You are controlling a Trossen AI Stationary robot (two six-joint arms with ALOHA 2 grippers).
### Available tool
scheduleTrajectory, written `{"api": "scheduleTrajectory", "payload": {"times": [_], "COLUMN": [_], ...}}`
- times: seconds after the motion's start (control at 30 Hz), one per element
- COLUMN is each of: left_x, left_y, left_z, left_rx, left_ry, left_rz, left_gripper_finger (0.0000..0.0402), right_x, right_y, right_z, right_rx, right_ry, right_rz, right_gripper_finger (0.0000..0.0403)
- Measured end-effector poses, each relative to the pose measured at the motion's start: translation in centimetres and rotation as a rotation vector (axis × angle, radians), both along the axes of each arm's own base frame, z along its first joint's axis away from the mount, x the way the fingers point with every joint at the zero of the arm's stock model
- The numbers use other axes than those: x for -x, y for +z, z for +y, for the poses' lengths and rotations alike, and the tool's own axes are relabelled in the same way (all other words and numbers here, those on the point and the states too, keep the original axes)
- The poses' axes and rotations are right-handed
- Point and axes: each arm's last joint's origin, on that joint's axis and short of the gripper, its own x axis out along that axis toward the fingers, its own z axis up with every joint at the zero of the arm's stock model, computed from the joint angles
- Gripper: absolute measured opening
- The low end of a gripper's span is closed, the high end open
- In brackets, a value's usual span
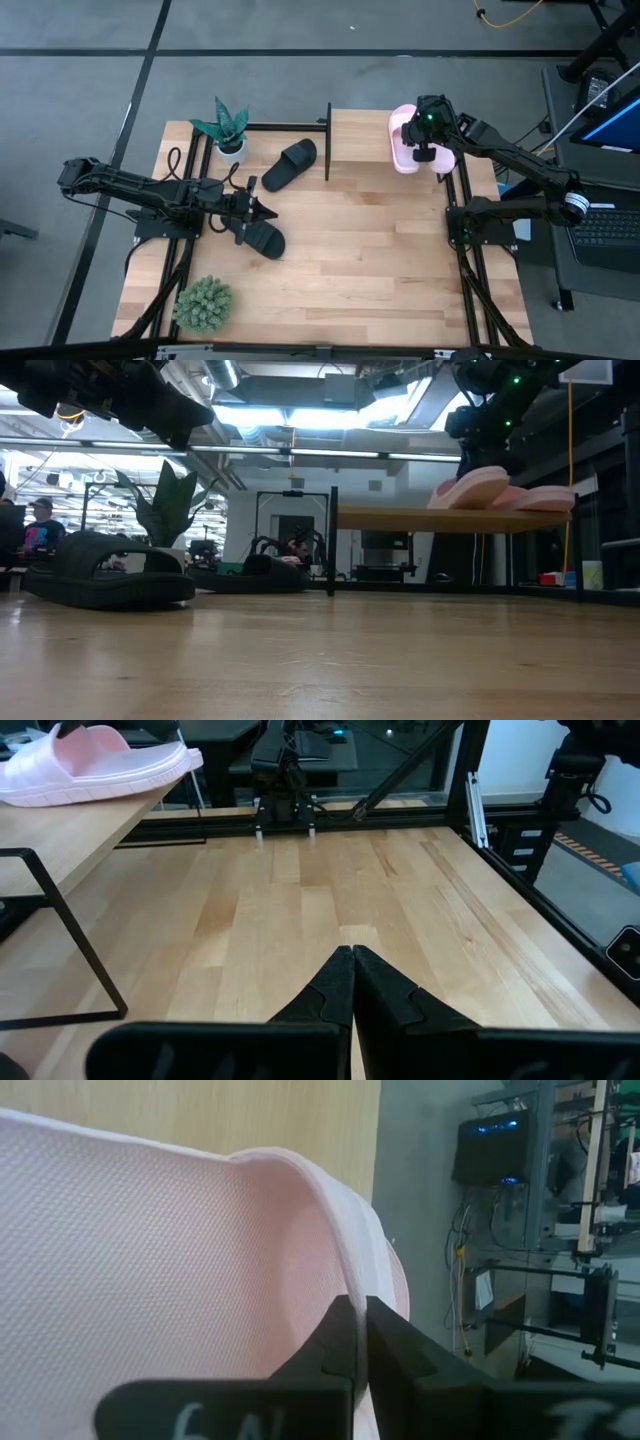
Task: Pick and place slides into the shelf
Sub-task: Put the pink slide on the shelf
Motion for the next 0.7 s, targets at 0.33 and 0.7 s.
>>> {"api": "scheduleTrajectory", "payload": {"times": [0.33,0.7], "left_x": [0.0,0.0], "left_y": [-0.01,0.0], "left_z": [0.0,0.01], "left_rx": [-0.007,-0.007], "left_ry": [-0.002,-0.001], "left_rz": [0.0,0.0], "left_gripper_finger": [0.0,0.0], "right_x": [0.0,0.17], "right_y": [0.01,-0.2], "right_z": [0.0,0.17], "right_rx": [0.001,-0.024], "right_ry": [0.001,-0.002], "right_rz": [0.001,0.021], "right_gripper_finger": [0.0012,0.002]}}
